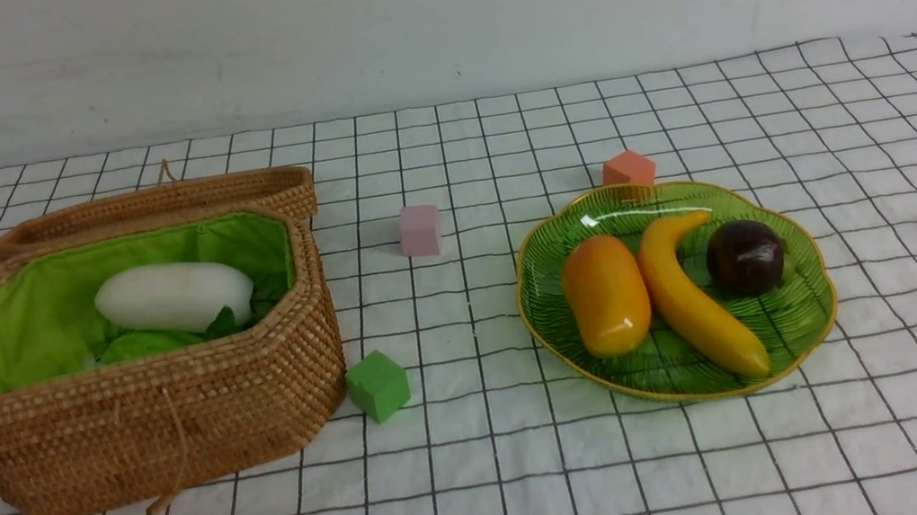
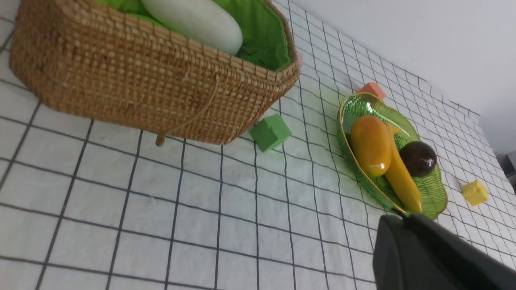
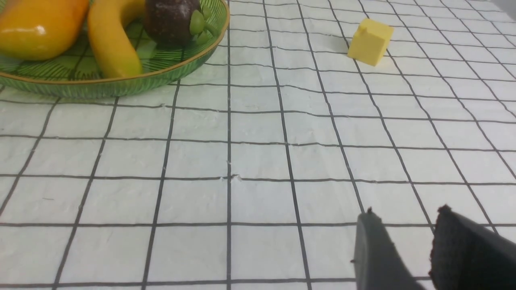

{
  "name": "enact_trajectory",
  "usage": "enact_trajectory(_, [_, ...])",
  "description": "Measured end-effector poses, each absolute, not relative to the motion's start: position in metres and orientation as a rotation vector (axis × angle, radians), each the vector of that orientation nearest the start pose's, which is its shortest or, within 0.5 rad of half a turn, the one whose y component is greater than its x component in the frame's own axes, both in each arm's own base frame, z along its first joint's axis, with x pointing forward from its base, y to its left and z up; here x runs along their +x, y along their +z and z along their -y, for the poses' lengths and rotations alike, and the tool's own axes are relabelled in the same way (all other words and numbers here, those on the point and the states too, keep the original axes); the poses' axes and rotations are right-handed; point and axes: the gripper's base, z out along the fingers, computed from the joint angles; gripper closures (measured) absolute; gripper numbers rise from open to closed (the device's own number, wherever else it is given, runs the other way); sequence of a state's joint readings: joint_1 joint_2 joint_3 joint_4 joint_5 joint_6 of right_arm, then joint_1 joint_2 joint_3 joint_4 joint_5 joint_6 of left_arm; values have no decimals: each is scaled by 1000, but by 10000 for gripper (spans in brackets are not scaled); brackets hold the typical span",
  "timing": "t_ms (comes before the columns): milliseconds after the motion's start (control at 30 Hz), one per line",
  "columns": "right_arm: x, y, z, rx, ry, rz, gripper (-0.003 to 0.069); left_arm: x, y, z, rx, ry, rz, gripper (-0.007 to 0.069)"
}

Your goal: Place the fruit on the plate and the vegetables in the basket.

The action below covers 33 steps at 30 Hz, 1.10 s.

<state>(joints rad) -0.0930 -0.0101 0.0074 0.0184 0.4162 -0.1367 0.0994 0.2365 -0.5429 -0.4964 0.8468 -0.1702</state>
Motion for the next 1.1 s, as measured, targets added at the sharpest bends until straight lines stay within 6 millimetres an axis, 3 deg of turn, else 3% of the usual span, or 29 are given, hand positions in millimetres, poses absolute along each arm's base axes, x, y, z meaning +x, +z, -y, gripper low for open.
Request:
enact_trajectory(200, [51,174,4,-31,-138,-1899,421,45,300,25,-379,-578,-1950,638])
enact_trajectory(467, [51,174,4,-31,-138,-1899,421,46,291,6,-312,-263,-1846,638])
enact_trajectory(567, [51,174,4,-31,-138,-1899,421,42,275,1,-281,-166,-1810,638])
enact_trajectory(633, [51,174,4,-31,-138,-1899,421,41,249,-1,-262,-110,-1799,638])
enact_trajectory(833, [51,174,4,-31,-138,-1899,421,47,196,0,-192,-131,-1870,637])
enact_trajectory(1000, [51,174,4,-31,-138,-1899,421,50,168,0,-175,-111,-1943,637])
enact_trajectory(1100, [51,174,4,-31,-138,-1899,421,50,167,-1,-156,-80,-1935,634])
